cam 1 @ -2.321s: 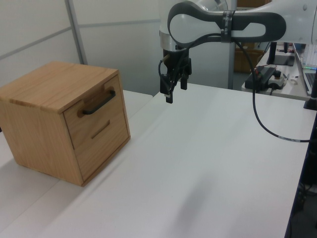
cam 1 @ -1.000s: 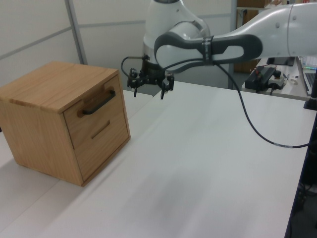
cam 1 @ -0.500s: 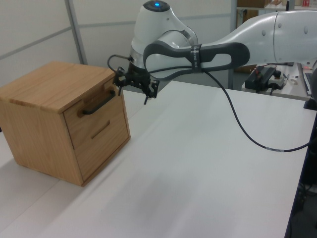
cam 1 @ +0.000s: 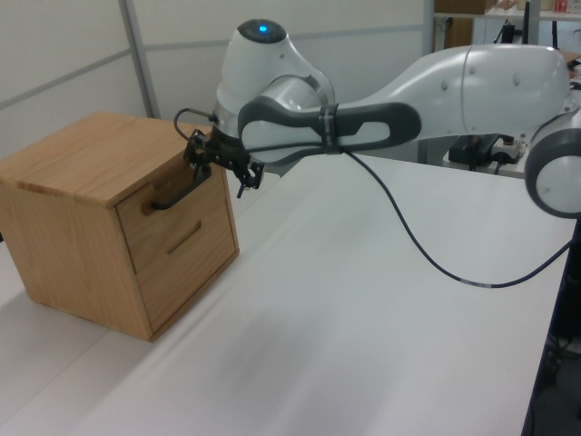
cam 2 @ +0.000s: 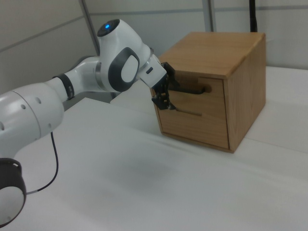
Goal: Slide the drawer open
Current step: 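Lower the gripper onto the black handle and close it around the bar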
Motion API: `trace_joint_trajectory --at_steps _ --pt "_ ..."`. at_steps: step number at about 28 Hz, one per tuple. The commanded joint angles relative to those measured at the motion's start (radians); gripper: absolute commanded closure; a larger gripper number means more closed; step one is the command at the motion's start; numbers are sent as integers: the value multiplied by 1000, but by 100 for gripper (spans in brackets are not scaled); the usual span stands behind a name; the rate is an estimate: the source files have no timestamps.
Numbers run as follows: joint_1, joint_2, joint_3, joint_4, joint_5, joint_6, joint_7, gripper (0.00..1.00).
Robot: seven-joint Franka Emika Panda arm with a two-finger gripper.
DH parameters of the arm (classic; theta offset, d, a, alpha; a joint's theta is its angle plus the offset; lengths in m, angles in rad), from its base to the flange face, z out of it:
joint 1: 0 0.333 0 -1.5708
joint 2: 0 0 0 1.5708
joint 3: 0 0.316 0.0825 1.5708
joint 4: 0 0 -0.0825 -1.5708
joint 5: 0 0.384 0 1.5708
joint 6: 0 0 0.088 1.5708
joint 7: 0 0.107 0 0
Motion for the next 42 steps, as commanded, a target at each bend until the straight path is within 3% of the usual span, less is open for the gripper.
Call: trace_joint_trajectory --at_steps 1,13,24,29,31,34,35,37,38,42 --pt "8 74 -2 97 -30 18 50 6" --pt "20 102 -1 120 -31 19 113 26" --pt "22 129 -1 120 -77 94 171 26" --pt "22 140 -2 120 -77 98 169 29" --pt "22 142 -2 119 -79 95 169 40" --pt "22 142 -1 116 -91 90 169 67" --pt "22 142 -1 114 -96 88 169 81" --pt "22 140 1 112 -97 85 169 95" --pt "22 137 1 111 -97 82 169 100" --pt "20 107 15 71 -117 75 168 100"
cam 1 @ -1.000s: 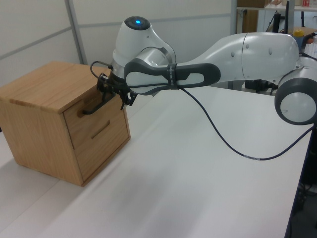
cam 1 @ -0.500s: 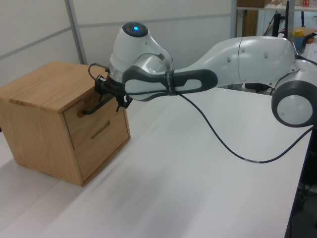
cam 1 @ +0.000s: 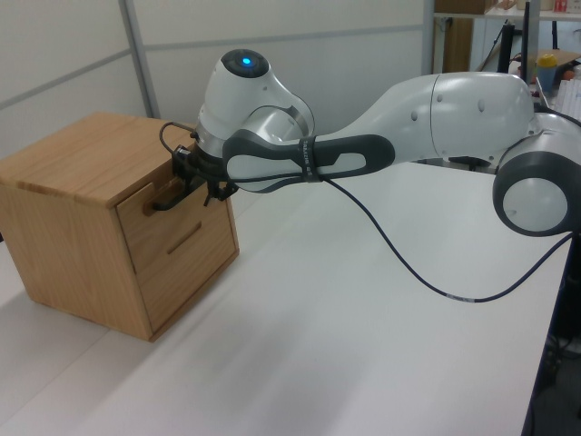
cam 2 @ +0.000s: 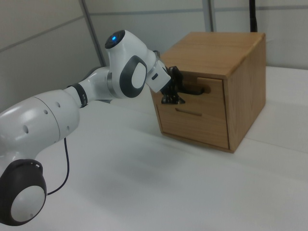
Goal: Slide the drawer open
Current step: 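Lower the gripper onto the black handle and close it around the bar, then pull the gripped handle outward, sliding the upper drawer out of the cabinet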
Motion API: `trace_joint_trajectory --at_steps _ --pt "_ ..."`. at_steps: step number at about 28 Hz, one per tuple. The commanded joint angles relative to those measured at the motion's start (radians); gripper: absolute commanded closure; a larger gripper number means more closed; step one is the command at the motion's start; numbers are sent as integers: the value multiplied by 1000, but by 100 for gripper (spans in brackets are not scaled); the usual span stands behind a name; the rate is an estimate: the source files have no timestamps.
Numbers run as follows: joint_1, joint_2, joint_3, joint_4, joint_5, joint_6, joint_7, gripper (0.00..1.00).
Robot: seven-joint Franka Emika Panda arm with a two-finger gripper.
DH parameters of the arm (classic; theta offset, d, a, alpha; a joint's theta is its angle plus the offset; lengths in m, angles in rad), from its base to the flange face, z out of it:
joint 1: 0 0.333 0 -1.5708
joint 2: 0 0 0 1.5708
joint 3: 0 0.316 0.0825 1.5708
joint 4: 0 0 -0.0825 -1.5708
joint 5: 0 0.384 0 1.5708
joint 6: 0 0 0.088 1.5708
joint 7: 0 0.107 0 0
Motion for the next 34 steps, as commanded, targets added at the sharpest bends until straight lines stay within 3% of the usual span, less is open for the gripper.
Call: trace_joint_trajectory --at_steps 1,13,26,34 --pt "4 -31 14 -41 -46 -24 28 100" --pt "1 -169 20 -216 -41 -23 13 100" --pt "-7 -355 20 -453 -20 -26 -11 100" --pt "-8 -422 19 -526 -2 -49 -33 100"
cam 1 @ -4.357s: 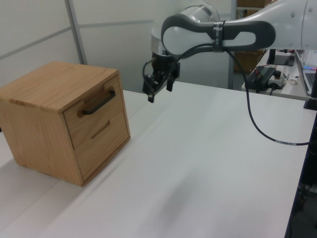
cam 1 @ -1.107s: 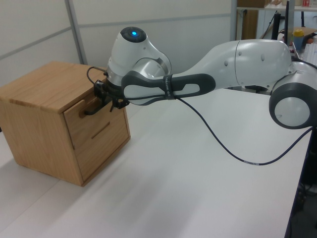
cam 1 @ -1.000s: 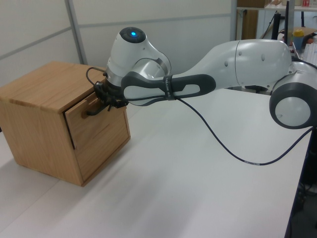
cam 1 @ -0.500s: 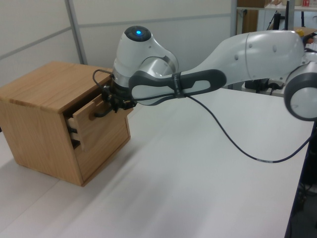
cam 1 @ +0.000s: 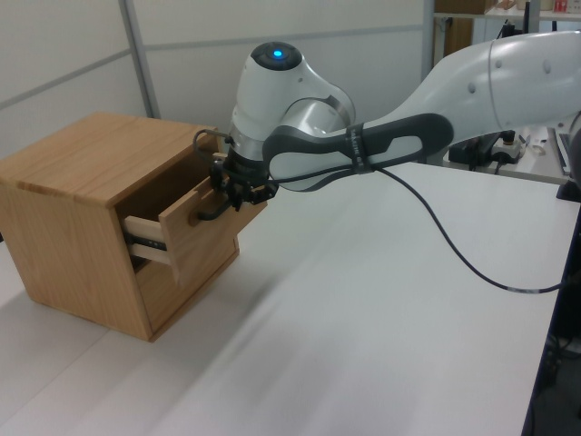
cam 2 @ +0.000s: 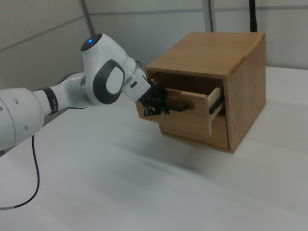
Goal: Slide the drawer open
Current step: 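Pull the gripped handle outward, sliding the upper drawer out of the cabinet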
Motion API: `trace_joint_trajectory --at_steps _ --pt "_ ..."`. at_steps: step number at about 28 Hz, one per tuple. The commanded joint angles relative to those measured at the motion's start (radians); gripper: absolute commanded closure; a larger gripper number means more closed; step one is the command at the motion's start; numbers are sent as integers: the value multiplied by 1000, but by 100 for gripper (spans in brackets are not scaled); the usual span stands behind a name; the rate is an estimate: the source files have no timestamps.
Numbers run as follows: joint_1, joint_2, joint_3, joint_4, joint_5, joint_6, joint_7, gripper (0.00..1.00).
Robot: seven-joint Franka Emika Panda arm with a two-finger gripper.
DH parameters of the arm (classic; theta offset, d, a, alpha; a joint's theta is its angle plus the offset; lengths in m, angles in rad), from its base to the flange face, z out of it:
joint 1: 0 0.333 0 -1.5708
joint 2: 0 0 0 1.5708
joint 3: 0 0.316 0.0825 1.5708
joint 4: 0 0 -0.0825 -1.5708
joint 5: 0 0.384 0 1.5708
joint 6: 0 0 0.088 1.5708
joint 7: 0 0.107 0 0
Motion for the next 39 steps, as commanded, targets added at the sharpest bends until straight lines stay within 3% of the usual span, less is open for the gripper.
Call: trace_joint_trajectory --at_steps 1,8,39 --pt "2 -113 8 -111 25 -47 -41 100" --pt "2 -186 7 -184 71 -84 -82 100" --pt "25 -396 8 -431 71 -115 -113 100"
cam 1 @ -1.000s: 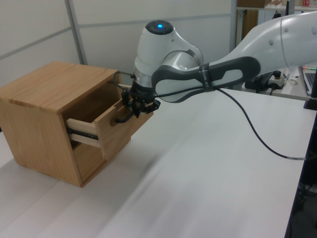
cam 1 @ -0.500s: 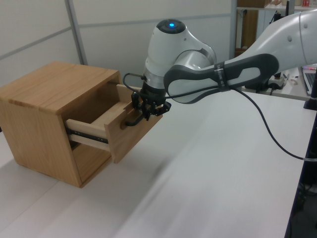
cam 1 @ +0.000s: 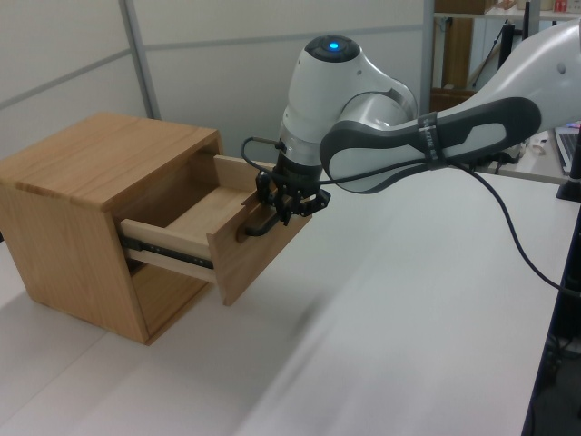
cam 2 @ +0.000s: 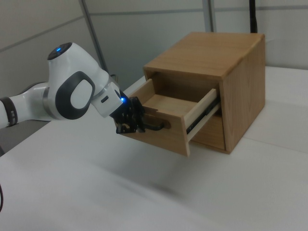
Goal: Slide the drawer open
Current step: 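Pull the gripped handle outward, sliding the upper drawer out of the cabinet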
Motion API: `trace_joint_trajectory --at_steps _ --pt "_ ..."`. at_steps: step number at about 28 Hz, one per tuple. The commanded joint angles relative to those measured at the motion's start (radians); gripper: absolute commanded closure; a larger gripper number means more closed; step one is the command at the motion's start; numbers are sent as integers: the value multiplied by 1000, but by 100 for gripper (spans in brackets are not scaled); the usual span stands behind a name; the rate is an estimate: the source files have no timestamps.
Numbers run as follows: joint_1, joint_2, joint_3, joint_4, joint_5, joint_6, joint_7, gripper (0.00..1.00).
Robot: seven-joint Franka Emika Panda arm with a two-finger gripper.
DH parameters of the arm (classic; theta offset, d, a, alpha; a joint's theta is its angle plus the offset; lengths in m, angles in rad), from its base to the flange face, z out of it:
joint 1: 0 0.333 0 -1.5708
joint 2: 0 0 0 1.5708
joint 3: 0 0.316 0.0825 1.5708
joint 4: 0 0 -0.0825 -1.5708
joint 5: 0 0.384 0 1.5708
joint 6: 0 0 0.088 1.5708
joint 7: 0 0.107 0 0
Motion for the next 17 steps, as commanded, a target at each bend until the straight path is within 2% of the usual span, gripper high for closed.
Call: trace_joint_trajectory --at_steps 1,9,12,13,16,17 --pt "19 -85 6 -74 0 -93 -94 100" --pt "20 -119 6 -119 6 -119 -79 100" --pt "19 -119 4 -114 38 -128 -77 97" --pt "20 -119 4 -110 56 -129 -76 92" --pt "20 -117 4 -108 59 -129 -74 78" --pt "20 -114 3 -103 59 -126 -73 67"
